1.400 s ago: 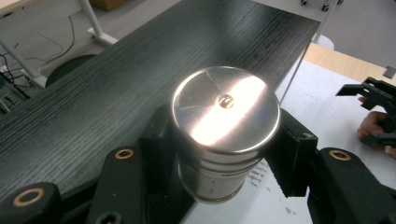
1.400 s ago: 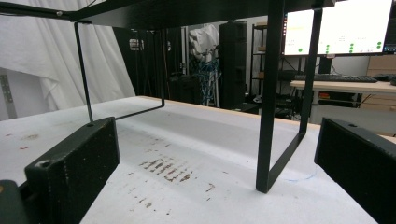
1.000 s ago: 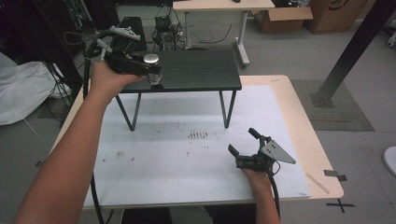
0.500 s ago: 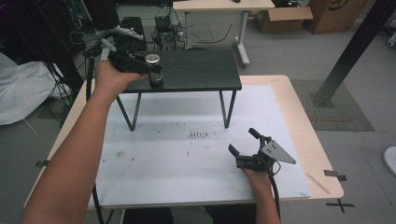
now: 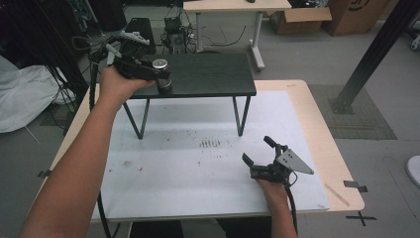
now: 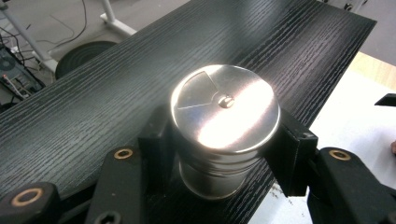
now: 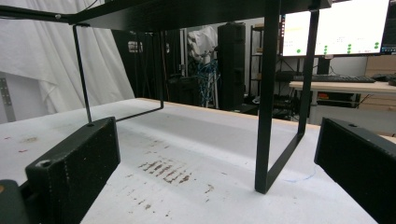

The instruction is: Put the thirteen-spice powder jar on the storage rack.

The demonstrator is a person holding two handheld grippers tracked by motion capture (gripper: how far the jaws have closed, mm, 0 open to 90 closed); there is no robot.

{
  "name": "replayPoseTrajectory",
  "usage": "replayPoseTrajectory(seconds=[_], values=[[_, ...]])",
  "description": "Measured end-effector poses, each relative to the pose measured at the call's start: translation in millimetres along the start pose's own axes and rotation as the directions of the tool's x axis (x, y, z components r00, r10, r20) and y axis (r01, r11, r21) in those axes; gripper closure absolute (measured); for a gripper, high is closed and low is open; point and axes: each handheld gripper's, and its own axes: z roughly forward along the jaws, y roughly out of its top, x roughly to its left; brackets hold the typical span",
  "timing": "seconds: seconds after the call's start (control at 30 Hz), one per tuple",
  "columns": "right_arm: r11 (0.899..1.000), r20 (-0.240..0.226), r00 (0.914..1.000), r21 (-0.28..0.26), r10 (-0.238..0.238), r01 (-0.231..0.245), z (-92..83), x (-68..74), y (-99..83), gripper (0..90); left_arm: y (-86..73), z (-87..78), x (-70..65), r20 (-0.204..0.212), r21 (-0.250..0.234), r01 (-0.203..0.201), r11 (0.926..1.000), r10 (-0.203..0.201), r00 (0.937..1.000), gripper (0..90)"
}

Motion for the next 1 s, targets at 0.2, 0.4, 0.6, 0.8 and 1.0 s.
replayPoseTrajectory(seconds=[0.2, 0.4, 0.6, 0.8, 1.0], values=[[1.000, 0.001, 1.0000, -0.001, 0.001, -0.001, -0.1, -0.1, 0.0, 0.0, 0.8, 1.2, -1.8, -0.005, -0.003, -0.001, 1.0000, 0.001, 1.0000, 44.7], [1.000, 0.001, 1.0000, -0.002, 0.001, -0.001, -0.2, 0.0, 0.0, 0.0, 1.6, -0.4, -3.2, 0.002, -0.024, -0.005, 0.9997, 0.005, 1.0000, 38.2], [1.000, 0.001, 1.0000, -0.004, 0.004, -0.004, -0.3, 0.0, 0.0, 0.0, 1.0, -4.6, -3.4, -0.015, -0.027, -0.004, 0.9996, 0.003, 0.9999, 34.7], [1.000, 0.000, 1.0000, 0.001, -0.002, 0.002, 0.0, 0.2, 0.0, 0.0, 1.5, -11.3, -4.2, -0.029, -0.056, 0.006, 0.9984, -0.008, 0.9996, 31.3], [1.000, 0.004, 1.0000, 0.000, 0.002, -0.002, -0.2, 0.1, -0.1, 0.0, -0.6, -19.5, -5.4, -0.031, -0.091, 0.015, 0.9957, -0.018, 0.9994, 29.4]])
